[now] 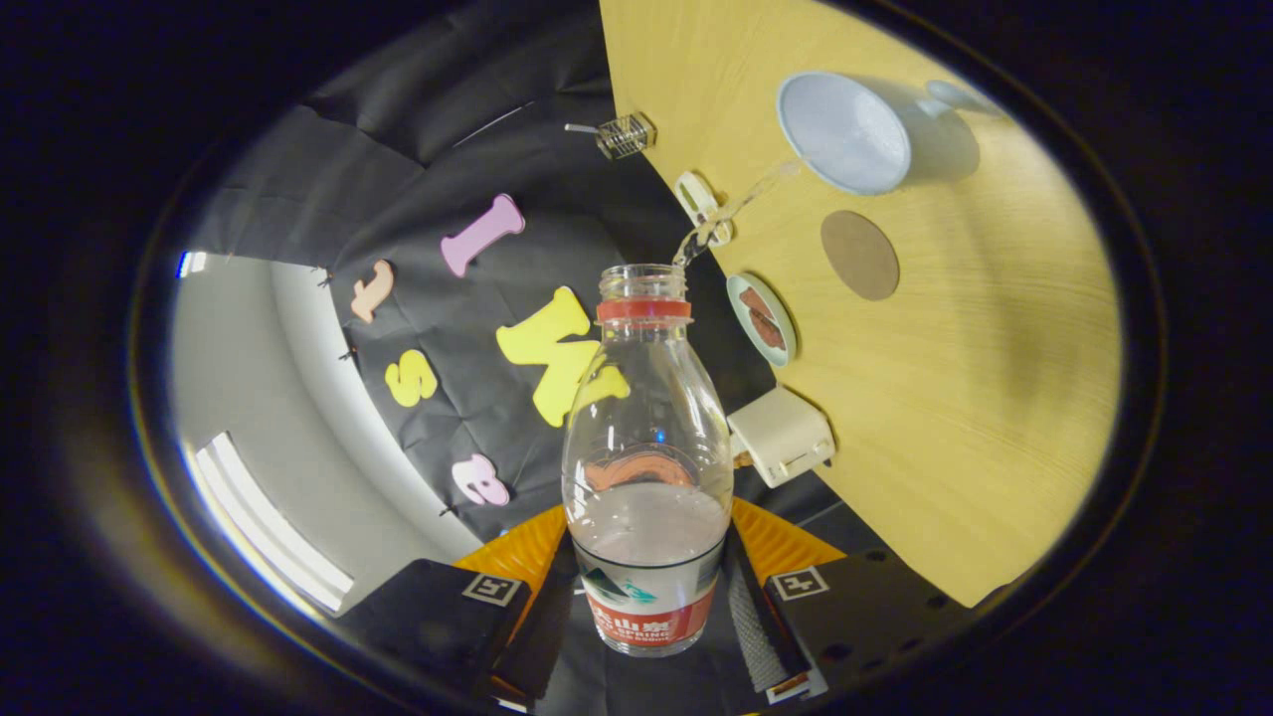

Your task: Take the bottle from table, then pour the juice into the cup, finally place the bottle on the coaster

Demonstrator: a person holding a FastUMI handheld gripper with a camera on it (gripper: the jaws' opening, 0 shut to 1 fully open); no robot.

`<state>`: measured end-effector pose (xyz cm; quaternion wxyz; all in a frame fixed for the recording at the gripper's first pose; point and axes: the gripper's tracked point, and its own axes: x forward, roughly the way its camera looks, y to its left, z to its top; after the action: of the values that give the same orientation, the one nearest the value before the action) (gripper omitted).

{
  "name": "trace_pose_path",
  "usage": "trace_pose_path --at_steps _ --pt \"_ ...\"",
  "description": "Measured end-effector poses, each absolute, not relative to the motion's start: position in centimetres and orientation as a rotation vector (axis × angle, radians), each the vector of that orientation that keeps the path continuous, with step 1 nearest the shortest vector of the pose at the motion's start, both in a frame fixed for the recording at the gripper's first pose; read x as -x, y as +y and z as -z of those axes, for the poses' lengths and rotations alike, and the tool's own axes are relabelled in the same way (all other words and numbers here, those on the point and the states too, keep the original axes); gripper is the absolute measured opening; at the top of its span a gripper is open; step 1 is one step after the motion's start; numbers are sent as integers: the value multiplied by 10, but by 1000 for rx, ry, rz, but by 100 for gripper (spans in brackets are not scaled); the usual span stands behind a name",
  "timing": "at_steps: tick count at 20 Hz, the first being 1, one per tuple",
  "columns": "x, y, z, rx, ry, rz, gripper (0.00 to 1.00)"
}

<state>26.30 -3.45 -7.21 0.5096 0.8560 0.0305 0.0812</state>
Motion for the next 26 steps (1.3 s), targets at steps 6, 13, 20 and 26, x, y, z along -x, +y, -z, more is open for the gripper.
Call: trace_pose_path --at_steps 6,13,20,26 --pt "-264 -40 70 -2093 66 -195 76" --pt "-263 -41 69 -2146 51 -208 76" --pt "-262 -44 66 -2193 6 -250 76" --pt "-265 -40 62 -2231 -33 -289 76"
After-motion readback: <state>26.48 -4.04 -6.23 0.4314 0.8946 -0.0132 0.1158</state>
